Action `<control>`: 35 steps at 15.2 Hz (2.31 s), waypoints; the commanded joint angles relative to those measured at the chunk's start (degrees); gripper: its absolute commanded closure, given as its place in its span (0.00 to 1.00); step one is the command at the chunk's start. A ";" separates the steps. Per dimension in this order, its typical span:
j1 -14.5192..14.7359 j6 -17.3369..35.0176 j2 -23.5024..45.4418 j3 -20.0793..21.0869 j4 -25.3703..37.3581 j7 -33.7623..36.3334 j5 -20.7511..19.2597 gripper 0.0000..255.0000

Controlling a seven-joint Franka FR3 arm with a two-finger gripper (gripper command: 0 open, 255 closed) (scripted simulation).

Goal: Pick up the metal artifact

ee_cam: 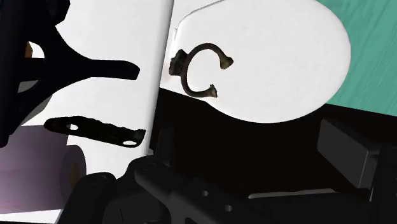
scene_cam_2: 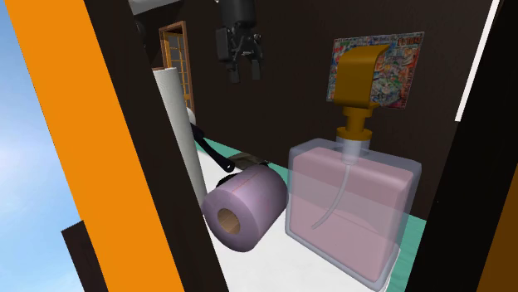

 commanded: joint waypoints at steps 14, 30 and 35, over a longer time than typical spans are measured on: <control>10.60 10.05 13.33 -21.61 -2.05 -54.32 -14.31 0.00; 14.39 21.12 23.95 -28.59 -3.24 -71.04 -16.07 1.00; 14.10 19.74 22.97 -28.42 -2.76 -71.18 -16.37 1.00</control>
